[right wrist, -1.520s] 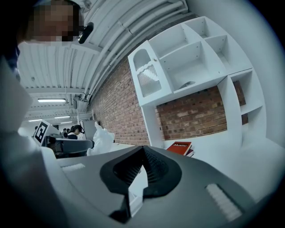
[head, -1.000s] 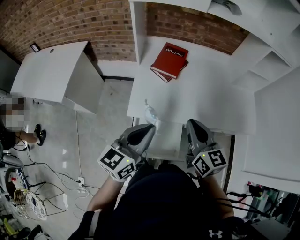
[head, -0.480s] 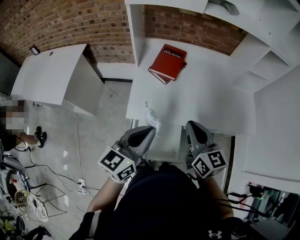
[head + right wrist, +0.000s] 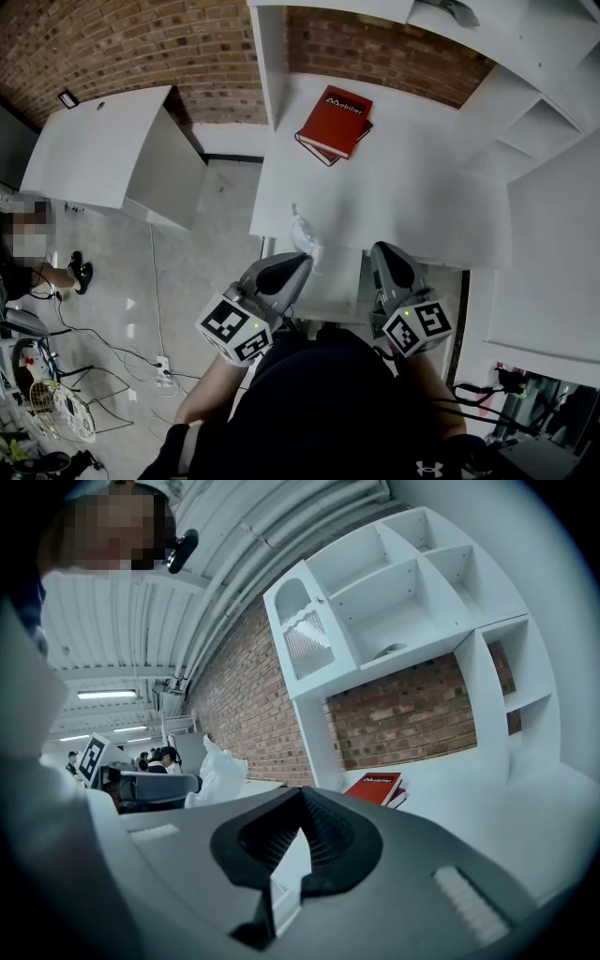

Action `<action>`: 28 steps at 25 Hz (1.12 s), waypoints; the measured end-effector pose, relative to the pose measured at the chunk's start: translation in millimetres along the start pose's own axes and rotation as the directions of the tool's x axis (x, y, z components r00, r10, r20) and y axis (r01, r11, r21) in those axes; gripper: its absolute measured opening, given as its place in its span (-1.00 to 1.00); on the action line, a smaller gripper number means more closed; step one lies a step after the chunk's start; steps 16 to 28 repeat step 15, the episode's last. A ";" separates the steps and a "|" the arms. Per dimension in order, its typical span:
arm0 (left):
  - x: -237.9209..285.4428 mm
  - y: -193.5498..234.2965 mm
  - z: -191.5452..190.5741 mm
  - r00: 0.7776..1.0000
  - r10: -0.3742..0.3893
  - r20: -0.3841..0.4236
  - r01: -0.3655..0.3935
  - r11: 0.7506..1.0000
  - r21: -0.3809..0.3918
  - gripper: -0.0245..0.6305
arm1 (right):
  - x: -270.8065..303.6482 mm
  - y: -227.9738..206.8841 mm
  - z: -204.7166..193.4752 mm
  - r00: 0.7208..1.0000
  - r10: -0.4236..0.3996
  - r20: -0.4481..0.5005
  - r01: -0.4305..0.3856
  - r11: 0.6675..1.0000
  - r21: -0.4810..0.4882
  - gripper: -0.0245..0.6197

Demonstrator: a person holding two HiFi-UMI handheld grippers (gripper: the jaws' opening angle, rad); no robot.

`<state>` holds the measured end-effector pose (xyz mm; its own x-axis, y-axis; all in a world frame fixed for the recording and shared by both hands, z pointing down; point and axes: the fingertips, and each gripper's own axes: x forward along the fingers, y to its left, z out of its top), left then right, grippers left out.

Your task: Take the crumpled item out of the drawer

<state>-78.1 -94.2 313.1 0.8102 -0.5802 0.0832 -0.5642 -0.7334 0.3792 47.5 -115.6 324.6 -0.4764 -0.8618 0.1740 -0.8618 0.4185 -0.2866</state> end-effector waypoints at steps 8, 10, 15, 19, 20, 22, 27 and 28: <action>2.0 -0.6 0.2 1.000 -0.009 0.000 0.009 1.000 0.000 -0.92 | 0.3 -1.3 -2.0 1.000 -0.001 -0.005 0.001 1.000 0.007 -0.92; 2.2 -0.8 0.3 1.000 -0.012 0.000 0.012 1.000 -0.002 -0.92 | 0.8 -1.0 -2.8 1.000 0.001 -0.007 -0.001 1.000 0.011 -0.92; 2.4 -1.3 -0.5 0.999 -0.032 0.006 0.032 0.999 0.002 -0.92 | 2.5 0.5 -6.2 1.000 0.007 -0.015 -0.007 1.000 0.015 -0.92; 2.4 -1.3 -0.5 0.999 -0.032 0.006 0.032 0.999 0.002 -0.92 | 2.5 0.5 -6.2 1.000 0.007 -0.015 -0.007 1.000 0.015 -0.92; 2.4 -1.3 -0.5 0.999 -0.032 0.006 0.032 0.999 0.002 -0.92 | 2.5 0.5 -6.2 1.000 0.007 -0.015 -0.007 1.000 0.015 -0.92; 2.4 -1.3 -0.5 0.999 -0.032 0.006 0.032 0.999 0.002 -0.92 | 2.5 0.5 -6.2 1.000 0.007 -0.015 -0.007 1.000 0.015 -0.92; 2.4 -1.3 -0.5 0.999 -0.032 0.006 0.032 0.999 0.002 -0.92 | 2.5 0.5 -6.2 1.000 0.007 -0.015 -0.007 1.000 0.015 -0.92; 2.4 -1.3 -0.5 0.999 -0.032 0.006 0.032 0.999 0.002 -0.92 | 2.5 0.5 -6.2 1.000 0.007 -0.015 -0.007 1.000 0.015 -0.92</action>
